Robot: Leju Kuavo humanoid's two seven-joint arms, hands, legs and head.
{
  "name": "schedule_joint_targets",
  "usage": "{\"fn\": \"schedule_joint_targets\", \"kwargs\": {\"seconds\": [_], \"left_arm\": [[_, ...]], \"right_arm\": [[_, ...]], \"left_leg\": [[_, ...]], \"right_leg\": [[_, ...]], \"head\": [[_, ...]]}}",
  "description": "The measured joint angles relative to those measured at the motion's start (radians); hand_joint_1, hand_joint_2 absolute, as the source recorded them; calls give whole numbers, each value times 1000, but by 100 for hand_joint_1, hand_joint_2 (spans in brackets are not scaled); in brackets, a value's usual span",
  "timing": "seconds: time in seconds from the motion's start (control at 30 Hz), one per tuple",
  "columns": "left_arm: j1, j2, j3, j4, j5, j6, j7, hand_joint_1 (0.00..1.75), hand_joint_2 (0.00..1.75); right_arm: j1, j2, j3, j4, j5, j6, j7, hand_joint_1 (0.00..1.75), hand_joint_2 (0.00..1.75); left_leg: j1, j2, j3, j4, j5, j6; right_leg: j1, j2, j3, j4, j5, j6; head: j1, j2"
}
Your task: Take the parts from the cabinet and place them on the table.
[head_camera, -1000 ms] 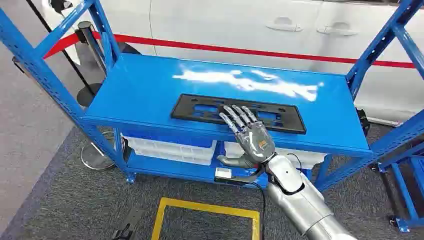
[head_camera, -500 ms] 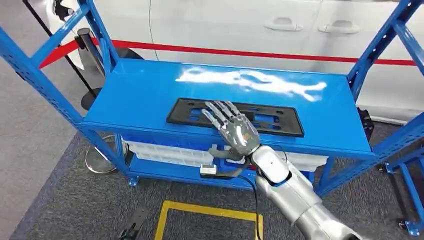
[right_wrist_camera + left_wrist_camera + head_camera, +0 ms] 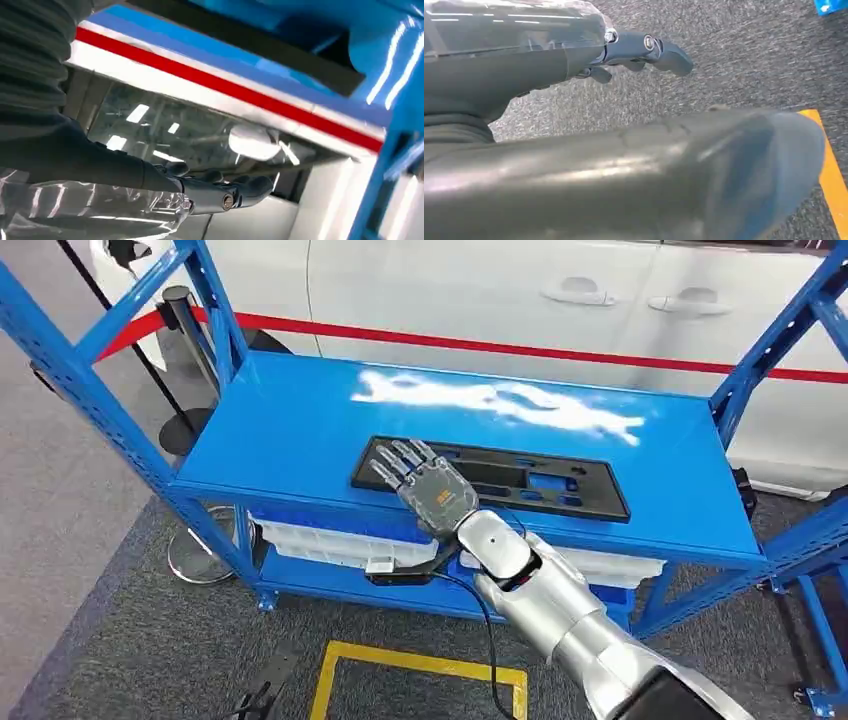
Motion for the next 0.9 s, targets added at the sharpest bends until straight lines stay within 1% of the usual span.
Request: {"fn": "schedule_joint_targets", "kwargs": {"seconds": [0.03,0.07,0.1,0.13,0.17,0.2,0.23,0.27,0.3,0.33,0.37,0.4,0.43,0.47,0.5,0.53,0.57,0.6,0.63,0.67,0.7,0.73,0.77,0.8,0.83,0.87,0.9], "left_arm": [[0,0,-2,0,-2,0,0,0,0],[0,0,-4,0,-2,-2,1,0,0],[1,0,-4,0,-2,-2,2,0,0],[1,0,-4,0,-2,-2,3,0,0],[1,0,-5,0,-4,-3,3,0,0],[0,0,-5,0,-6,-3,3,0,0],[-1,0,-6,0,-7,-3,4,0,0],[-1,-4,-8,0,-8,-4,4,0,0],[-4,-3,-10,0,-8,-4,5,0,0],[-5,-3,-12,0,-9,-5,6,0,0],[-4,-3,-13,0,-10,-6,6,0,0],[-4,-4,-13,0,-10,-6,6,0,0],[-4,-4,-13,0,-11,-6,7,0,0],[-5,-4,-13,0,-11,-5,7,0,0],[-6,-4,-14,0,-11,-5,6,0,0],[-6,-4,-14,0,-11,-5,6,0,0],[-5,-4,-14,0,-11,-5,6,0,0],[-3,-4,-14,0,-11,-5,6,0,0],[-1,-4,-14,0,-11,-5,6,0,0],[-1,-4,-14,0,-11,-5,6,0,0],[-2,-4,-14,0,-11,-5,6,0,0],[-3,-3,-14,0,-11,-5,7,0,0],[-4,-3,-14,0,-11,-4,7,0,0],[-5,-3,-14,0,-10,-3,7,0,0],[-4,-3,-14,1,-10,-3,8,0,0],[-3,-3,-14,1,-10,-3,10,0,0],[-2,-3,-14,1,-9,-3,11,0,0]], "right_arm": [[-7,5,6,17,0,16,6,0,175],[-9,9,13,37,1,34,10,0,175],[-9,11,16,52,1,51,16,0,175],[-10,16,18,64,1,70,25,0,175],[-14,22,20,77,1,90,34,0,175],[-23,28,23,89,2,111,44,0,175],[-35,36,26,100,2,135,53,0,175],[-45,41,27,113,3,153,63,0,175],[-54,48,28,121,3,167,71,0,175],[-58,52,29,131,3,186,84,0,175],[-60,55,29,140,3,207,104,0,175],[-64,59,30,148,3,221,123,0,175],[-67,65,30,153,3,230,140,0,175],[-74,68,30,161,3,236,158,0,175],[-81,72,30,166,3,239,169,0,175],[-84,75,30,173,3,240,180,0,175],[-85,75,30,179,2,240,190,0,175],[-85,75,30,186,-1,239,200,0,175],[-85,75,30,192,-2,239,209,0,175],[-87,75,30,197,-4,239,219,0,175],[-92,75,29,201,-6,240,223,0,175],[-97,75,29,205,-7,243,226,0,175],[-102,75,29,208,-7,248,227,0,175],[-108,74,28,213,-8,267,232,0,175],[-108,74,27,218,-8,285,239,7,175],[-107,74,26,223,-9,305,245,7,175],[-108,73,25,229,-10,325,251,124,175]], "left_leg": [[-1,0,0,0,-1,1],[-2,0,0,1,-1,2],[-2,-1,1,1,-2,3],[-2,-2,2,1,-3,3],[-4,-4,5,2,-4,2],[-5,-4,8,2,-6,1],[-7,-5,12,2,-8,-2],[-6,-4,10,1,-9,-4],[-13,-5,6,5,-10,-9],[-9,-4,4,3,-8,-15],[-7,-3,6,-1,-8,-21],[-9,-3,9,-5,-7,-27],[-7,-2,5,1,-17,-32],[-9,0,-2,28,-38,-36],[-7,0,-30,90,-74,-40],[-5,0,-73,180,-114,-44],[-5,0,-114,264,-146,-48],[-5,0,-141,315,-154,-50],[-4,0,-142,311,-137,-51],[-4,0,-121,262,-100,-51],[-4,0,-78,173,-49,-49],[-4,1,-28,69,-1,-45],[-4,2,1,13,-6,-40],[-9,0,8,-4,-5,-34],[-10,0,5,3,-6,-30],[-11,-1,4,5,-6,-26],[-11,-2,3,3,-4,-22]], "right_leg": [[-1,0,-45,92,-38,2],[-1,0,-85,167,-61,3],[-1,0,-107,201,-61,2],[-1,0,-106,188,-38,0],[0,0,-83,128,7,-5],[4,0,-40,34,61,-14],[7,0,4,-63,108,-25],[11,0,24,-107,104,-34],[13,0,28,-125,104,-33],[15,-1,25,-121,104,-32],[16,1,25,-120,103,-33],[14,1,26,-126,106,-36],[1,-1,35,-139,112,-41],[1,0,38,-142,113,-45],[1,-1,38,-142,113,-48],[3,-1,39,-142,112,-49],[4,-1,39,-141,112,-49],[5,-1,39,-140,111,-50],[5,-1,39,-139,110,-51],[5,0,39,-137,108,-51],[5,2,40,-134,106,-49],[5,3,42,-129,102,-46],[6,4,41,-127,99,-43],[12,5,36,-119,97,-40],[12,5,35,-123,99,-35],[12,4,36,-126,100,-32],[12,4,38,-128,101,-27]], "head": [[0,0],[0,0],[0,0],[0,0],[0,0],[0,0],[0,0],[0,0],[0,0],[0,0],[0,0],[0,0],[0,0],[0,0],[-1,0],[0,0],[0,0],[0,0],[0,0],[0,0],[0,0],[0,0],[0,0],[0,0],[-1,0],[0,0],[0,0]]}}
